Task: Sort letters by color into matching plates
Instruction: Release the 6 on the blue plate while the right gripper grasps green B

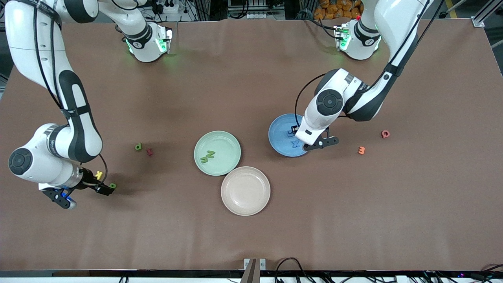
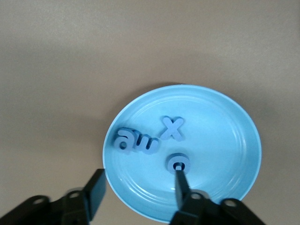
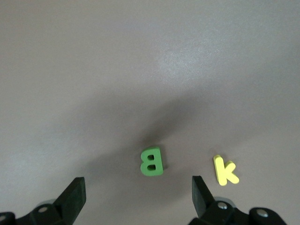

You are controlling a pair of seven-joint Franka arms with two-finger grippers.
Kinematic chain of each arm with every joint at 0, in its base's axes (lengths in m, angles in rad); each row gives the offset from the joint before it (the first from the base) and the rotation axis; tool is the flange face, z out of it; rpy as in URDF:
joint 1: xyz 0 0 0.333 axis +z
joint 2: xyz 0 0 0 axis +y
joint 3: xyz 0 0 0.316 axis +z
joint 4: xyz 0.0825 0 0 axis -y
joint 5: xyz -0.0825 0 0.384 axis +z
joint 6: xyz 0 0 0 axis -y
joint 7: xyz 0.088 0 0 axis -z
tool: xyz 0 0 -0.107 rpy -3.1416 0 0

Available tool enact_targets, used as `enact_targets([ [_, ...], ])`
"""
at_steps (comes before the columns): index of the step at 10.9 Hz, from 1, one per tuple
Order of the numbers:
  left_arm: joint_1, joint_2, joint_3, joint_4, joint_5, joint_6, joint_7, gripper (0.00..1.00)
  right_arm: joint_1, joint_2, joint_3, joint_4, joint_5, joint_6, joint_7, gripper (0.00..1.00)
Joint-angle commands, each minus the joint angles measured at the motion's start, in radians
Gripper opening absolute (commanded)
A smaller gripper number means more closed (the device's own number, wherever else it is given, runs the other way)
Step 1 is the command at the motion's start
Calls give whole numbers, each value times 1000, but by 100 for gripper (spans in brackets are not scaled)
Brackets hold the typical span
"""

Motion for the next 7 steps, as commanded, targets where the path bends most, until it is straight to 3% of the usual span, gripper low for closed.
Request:
enact_targets([
  [1,-18,3,27,38,8,-14,29,100,-24,26,26,-42,-12,108,-8,100],
  [7,-18,-10,111,51,18,-14,283,100,-22,45,26,-79,-18,157,-8,100],
])
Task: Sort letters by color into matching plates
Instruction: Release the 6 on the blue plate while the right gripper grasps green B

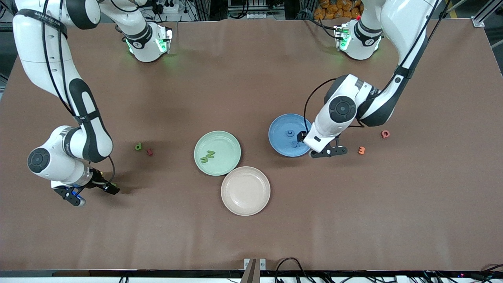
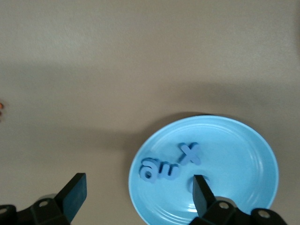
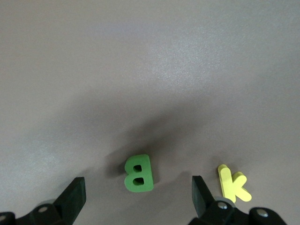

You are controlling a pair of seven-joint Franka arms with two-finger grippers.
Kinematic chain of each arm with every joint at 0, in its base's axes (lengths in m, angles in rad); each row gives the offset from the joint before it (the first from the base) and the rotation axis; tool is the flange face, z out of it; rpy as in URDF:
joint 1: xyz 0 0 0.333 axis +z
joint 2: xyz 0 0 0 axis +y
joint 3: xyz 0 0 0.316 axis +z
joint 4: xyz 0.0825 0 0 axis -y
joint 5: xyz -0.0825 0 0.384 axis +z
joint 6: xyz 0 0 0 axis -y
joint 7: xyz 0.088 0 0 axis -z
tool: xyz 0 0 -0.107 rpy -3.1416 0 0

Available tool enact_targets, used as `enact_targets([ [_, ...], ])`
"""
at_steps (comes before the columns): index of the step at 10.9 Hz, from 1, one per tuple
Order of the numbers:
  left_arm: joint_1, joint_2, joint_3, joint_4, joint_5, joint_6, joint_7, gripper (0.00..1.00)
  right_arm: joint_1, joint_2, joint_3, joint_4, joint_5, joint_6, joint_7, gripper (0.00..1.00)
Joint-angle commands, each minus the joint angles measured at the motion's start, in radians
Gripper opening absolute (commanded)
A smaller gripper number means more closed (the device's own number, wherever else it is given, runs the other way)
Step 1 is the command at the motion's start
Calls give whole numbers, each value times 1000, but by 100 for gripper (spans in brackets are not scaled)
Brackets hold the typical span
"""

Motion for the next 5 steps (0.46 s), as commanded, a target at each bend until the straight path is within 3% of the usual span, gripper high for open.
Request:
enact_targets([
  [1,-19,-17,57,13,14,-14,138,100,-18,7,19,-13,-18,39,-6,98],
  [5,-25,-28,117,12,10,-14,277,100,-15,12,19,-15,-18,45,-6,71],
])
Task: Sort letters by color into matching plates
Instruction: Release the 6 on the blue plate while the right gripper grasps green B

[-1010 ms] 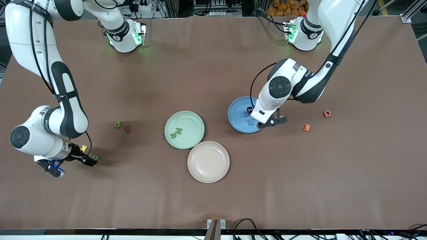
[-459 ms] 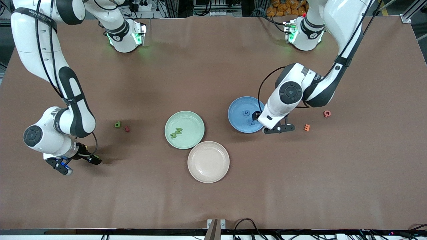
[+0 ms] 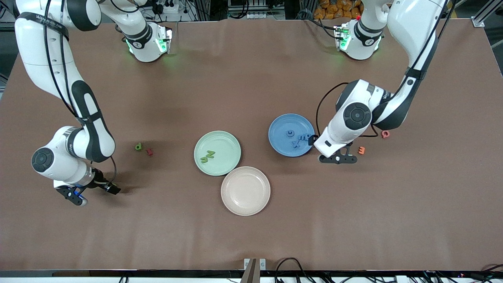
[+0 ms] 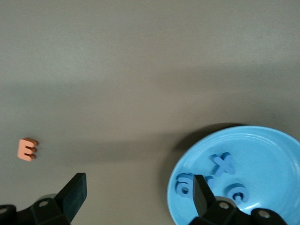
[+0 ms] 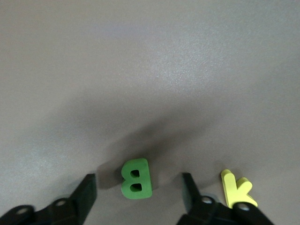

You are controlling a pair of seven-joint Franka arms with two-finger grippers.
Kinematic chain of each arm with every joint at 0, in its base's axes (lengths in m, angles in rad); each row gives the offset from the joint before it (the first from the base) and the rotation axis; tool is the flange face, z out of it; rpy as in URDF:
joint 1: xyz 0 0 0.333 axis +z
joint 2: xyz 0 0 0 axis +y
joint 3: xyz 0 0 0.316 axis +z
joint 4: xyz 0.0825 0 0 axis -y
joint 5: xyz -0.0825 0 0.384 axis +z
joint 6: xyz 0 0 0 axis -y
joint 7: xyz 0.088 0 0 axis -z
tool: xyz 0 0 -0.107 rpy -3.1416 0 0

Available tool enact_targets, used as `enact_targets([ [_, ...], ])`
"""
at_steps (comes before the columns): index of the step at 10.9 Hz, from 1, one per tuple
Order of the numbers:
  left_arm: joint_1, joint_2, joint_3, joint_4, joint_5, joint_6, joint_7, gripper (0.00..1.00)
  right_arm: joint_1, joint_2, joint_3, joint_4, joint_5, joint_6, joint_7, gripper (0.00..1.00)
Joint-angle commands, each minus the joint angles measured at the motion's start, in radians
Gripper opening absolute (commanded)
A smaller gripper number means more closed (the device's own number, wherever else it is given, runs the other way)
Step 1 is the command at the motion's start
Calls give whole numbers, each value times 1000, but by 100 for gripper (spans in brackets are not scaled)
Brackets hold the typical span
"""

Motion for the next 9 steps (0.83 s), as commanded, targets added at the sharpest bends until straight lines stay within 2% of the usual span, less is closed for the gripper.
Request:
enact_targets([
  [1,-21,-38,62,-1,-4,-14,94,100,-14,-3,17,-12,-17,13,-5,66],
  [4,-9,-81,110,-4,-56,-14,242,100,-14,-7,17,-29,-17,14,-5,58],
  [7,49,-106,112,-4,-95,-14,342,100,-12,-8,17,-38,-17,34,-5,46],
  [9,58,-132,133,-2,-152,-36,430,100,-10,-8,17,-42,-17,34,-5,43],
])
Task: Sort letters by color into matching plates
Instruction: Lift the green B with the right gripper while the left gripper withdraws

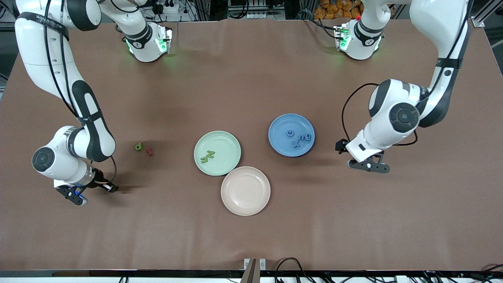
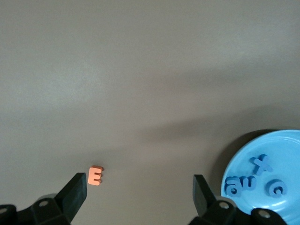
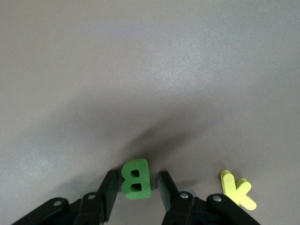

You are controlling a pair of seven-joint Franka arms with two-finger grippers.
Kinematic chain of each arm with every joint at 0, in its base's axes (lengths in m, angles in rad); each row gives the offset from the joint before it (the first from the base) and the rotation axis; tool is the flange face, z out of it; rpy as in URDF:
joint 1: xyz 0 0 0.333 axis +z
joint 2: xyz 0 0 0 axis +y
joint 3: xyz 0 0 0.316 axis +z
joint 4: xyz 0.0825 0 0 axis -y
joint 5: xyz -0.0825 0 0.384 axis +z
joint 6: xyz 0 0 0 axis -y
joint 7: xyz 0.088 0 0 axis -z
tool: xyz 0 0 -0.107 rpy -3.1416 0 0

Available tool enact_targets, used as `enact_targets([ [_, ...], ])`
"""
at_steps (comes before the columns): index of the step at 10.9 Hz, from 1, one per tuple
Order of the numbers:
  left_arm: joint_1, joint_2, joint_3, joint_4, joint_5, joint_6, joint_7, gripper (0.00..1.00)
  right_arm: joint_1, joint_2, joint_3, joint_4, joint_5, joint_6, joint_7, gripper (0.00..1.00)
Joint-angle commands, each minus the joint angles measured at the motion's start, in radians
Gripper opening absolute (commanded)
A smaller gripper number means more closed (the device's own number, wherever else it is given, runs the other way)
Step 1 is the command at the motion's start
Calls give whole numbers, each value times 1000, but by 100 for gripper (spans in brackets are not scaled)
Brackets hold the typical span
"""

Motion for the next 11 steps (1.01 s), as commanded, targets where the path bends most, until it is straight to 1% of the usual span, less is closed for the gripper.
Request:
enact_targets([
  [1,11,-72,38,-14,-65,-66,129,100,-10,-5,16,-36,-10,27,-4,41],
  [3,10,-105,81,-13,-68,-119,170,100,-4,-8,16,-38,-9,25,-2,35],
  [4,10,-118,81,-8,-68,-138,172,100,-3,-10,16,-38,-9,25,-2,34],
  [5,23,-142,81,-6,-67,-159,178,100,-1,-10,16,-40,-9,25,-2,31],
  [8,28,-173,83,52,-64,-234,166,100,8,-14,15,-43,-9,24,-2,24],
  [9,30,-175,89,75,-58,-263,166,100,16,-16,13,-43,-10,22,-2,24],
  [11,25,-210,110,84,-56,-279,166,100,29,-24,12,-43,-15,12,-4,24],
])
